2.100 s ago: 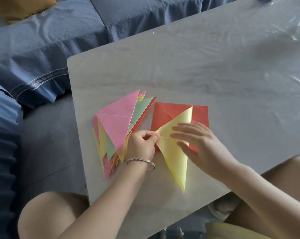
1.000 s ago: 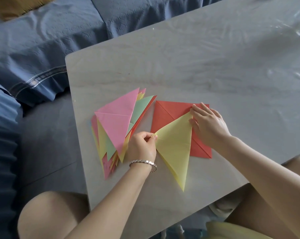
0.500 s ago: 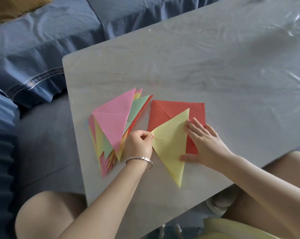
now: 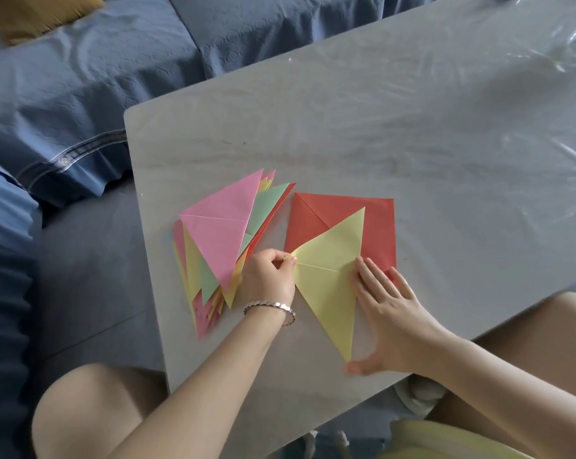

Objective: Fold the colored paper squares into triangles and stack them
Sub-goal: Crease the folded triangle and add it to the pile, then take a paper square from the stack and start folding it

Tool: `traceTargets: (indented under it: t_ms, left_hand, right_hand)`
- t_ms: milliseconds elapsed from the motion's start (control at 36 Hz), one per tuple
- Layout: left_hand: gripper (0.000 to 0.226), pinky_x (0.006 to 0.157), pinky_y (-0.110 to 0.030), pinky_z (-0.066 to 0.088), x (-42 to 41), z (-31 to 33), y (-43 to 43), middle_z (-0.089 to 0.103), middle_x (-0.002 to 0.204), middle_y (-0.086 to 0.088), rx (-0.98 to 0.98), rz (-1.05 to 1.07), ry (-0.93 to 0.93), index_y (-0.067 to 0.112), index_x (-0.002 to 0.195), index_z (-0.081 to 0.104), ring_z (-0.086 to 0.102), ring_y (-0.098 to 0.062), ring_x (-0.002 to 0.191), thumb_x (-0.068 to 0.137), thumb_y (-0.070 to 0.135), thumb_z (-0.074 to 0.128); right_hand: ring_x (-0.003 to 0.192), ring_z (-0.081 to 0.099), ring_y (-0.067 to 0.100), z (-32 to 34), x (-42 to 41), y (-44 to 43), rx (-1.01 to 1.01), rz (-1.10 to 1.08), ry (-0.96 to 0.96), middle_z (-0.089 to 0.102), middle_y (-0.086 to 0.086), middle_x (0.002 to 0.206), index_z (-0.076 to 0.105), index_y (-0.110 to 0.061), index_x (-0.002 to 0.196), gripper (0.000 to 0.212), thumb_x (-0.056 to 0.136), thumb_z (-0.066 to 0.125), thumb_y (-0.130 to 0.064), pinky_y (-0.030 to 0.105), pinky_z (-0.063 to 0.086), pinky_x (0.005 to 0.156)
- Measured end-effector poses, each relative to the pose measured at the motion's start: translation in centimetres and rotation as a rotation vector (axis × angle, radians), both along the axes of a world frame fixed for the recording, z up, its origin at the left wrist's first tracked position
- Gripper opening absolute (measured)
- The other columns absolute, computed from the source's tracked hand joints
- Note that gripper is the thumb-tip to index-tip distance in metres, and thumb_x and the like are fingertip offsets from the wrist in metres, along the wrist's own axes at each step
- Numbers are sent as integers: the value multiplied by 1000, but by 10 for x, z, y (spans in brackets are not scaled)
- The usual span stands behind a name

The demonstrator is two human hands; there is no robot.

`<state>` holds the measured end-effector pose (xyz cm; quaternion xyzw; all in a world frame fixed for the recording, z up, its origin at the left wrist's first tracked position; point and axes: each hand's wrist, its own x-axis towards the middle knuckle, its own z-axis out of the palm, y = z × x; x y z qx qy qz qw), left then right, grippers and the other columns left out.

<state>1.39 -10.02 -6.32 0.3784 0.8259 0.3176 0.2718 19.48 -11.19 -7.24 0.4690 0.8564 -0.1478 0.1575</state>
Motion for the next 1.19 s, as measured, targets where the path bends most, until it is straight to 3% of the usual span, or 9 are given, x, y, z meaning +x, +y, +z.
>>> traceTargets:
  t_ms: [111,167,361,500,583,694,806,944,1194]
  left_hand:
    - [10,65,-23,41,0,4,-3,63,82,6,42,-42,34,22,78,62,56,-14,74,87,20,60]
    - [9,63,-21,37,-4,14,-4,60,77,8,150,-60,69,18,81,64,54,-13,73,87,15,59]
    - [14,67,-19,36,-65,59,15,59,86,-1,394,46,247,4,95,65,53,-16,79,89,10,54]
    - [26,74,-21,35,-112,58,34,61,111,-15,243,90,301,3,115,58,55,-26,100,90,11,51]
    - [51,96,-36,30,-115,48,36,47,127,-24,116,28,457,2,133,39,40,-33,118,88,18,58]
    - [46,93,-39,30,-84,34,25,52,116,-24,261,-165,643,-1,121,50,46,-39,111,83,23,57]
    - [31,84,-28,43,-32,31,9,60,106,-10,165,-369,274,9,116,56,60,-24,95,86,15,58]
    - [54,90,-32,40,-4,15,10,52,124,-6,-166,-381,280,19,134,37,50,-23,113,85,36,56]
    - [59,79,-27,40,2,14,36,54,118,-3,-231,-193,85,14,133,36,54,-24,102,82,31,59]
  right_hand:
    - [130,-37,24,8,-2,-1,-38,78,97,-41,5,137,-30,-15,133,138,42,32,-97,39,-23,107]
    - [127,-40,13,9,2,2,-73,67,136,-43,-6,134,-37,-24,128,133,38,31,-93,35,-24,109]
    - [141,-3,5,4,11,15,62,-14,249,2,-12,155,7,-24,148,126,45,0,-96,20,-14,105]
    - [140,14,11,6,6,17,103,-28,314,17,-11,153,27,-26,145,94,67,16,-77,20,-3,106]
    - [139,20,12,6,6,18,109,-51,369,24,-11,150,35,-26,141,67,85,47,-59,23,5,110]
    - [135,31,18,0,8,18,139,-100,413,36,-6,145,49,-24,133,54,85,60,-45,25,12,106]
    - [124,48,23,-7,14,19,180,-95,401,51,-1,135,60,-20,121,51,79,56,-47,34,28,102]
    - [111,60,22,-11,21,18,266,-74,397,60,-1,124,67,-19,111,45,75,57,-44,36,40,93]
    - [111,58,16,-20,27,14,344,-84,438,60,-4,124,67,-21,112,50,80,40,-49,33,35,96]
